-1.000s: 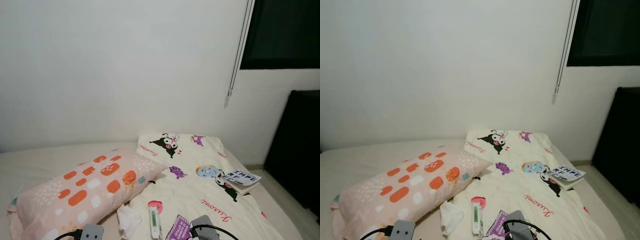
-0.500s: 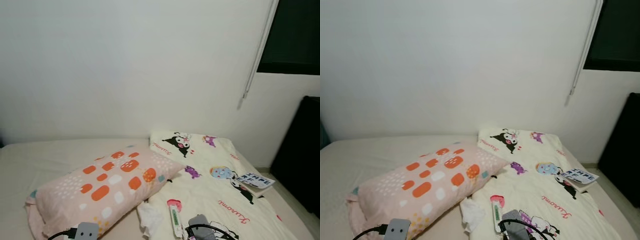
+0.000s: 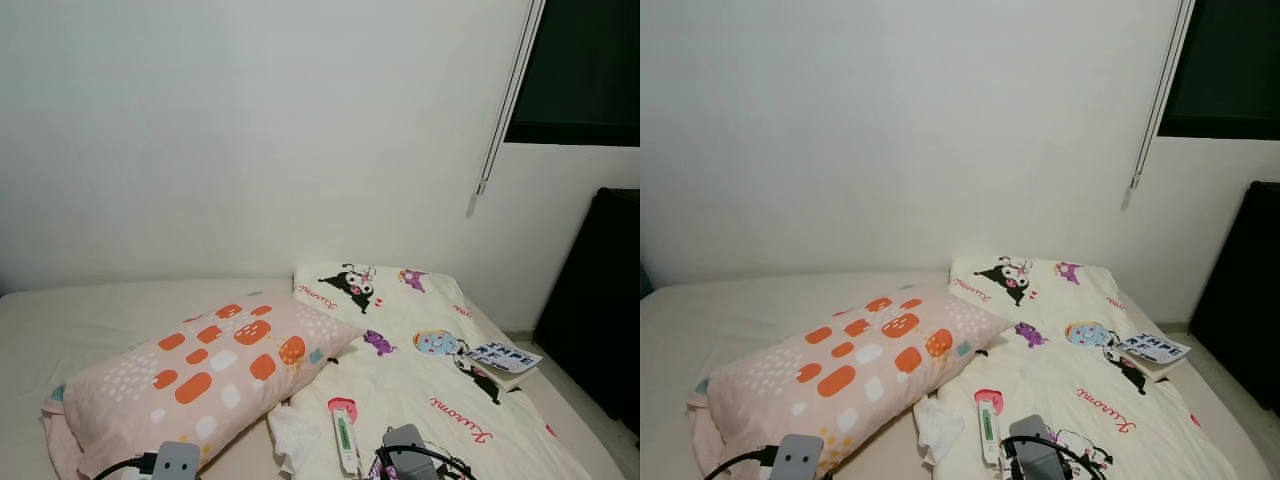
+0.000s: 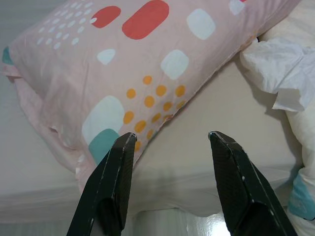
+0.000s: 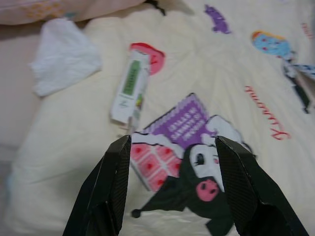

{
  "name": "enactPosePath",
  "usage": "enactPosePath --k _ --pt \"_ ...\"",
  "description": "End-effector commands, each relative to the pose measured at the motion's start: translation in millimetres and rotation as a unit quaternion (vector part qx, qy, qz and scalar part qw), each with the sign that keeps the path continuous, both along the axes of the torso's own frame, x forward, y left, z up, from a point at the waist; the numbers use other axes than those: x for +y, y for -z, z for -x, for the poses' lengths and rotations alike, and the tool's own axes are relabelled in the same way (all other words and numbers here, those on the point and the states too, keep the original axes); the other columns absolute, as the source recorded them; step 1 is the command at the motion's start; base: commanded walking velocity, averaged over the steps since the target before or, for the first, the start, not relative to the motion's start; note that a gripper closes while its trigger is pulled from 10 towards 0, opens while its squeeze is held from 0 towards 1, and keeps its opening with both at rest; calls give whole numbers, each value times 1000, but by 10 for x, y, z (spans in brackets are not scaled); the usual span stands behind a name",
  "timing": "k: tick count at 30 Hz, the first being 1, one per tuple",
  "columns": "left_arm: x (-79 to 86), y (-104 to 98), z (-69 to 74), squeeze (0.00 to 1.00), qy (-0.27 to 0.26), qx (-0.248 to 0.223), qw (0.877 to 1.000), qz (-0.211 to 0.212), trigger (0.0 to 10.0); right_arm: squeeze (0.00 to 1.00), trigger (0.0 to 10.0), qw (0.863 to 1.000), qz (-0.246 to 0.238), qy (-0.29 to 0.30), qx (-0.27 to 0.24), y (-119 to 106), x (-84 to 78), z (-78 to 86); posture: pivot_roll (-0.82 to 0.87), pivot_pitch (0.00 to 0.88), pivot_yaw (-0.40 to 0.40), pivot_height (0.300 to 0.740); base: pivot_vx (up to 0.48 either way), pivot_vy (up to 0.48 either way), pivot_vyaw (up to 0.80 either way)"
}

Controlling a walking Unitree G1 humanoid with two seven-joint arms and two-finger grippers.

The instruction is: Clean up the room

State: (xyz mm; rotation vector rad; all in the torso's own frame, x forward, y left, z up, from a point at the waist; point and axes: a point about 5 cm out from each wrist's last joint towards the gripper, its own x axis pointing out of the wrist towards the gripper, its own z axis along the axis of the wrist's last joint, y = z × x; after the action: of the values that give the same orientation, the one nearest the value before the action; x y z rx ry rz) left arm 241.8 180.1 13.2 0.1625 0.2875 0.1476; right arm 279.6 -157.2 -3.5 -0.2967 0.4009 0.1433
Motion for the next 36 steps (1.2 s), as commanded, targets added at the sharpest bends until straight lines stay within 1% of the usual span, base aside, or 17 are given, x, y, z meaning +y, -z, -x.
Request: enactPosePath --k 1,13,22,32,36 --pt "9 17 14 0 -1 2 1000 3 10000 0 10000 1000 -14 -3 11 11 21 1 -28 15 -59 740 0 0 0" --pt "39 0 6 0 -14 -8 1000 2 10000 0 10000 999 -29 -1 21 28 13 11 -27 9 -60 740 0 0 0" --pt "48 -13 -3 0 -15 -13 1000 1 10000 0 10000 1000 -1 -1 7 5 -3 -3 -31 5 -57 740 0 0 0" --pt "40 -20 -7 0 -11 -16 1000 -1 10000 0 10000 1000 0 -6 6 11 -12 10 -33 0 -53 740 0 0 0" --pt "30 -20 -11 0 -6 -15 1000 0 10000 0 10000 1000 0 -10 8 13 9 8 -34 2 -53 740 0 0 0"
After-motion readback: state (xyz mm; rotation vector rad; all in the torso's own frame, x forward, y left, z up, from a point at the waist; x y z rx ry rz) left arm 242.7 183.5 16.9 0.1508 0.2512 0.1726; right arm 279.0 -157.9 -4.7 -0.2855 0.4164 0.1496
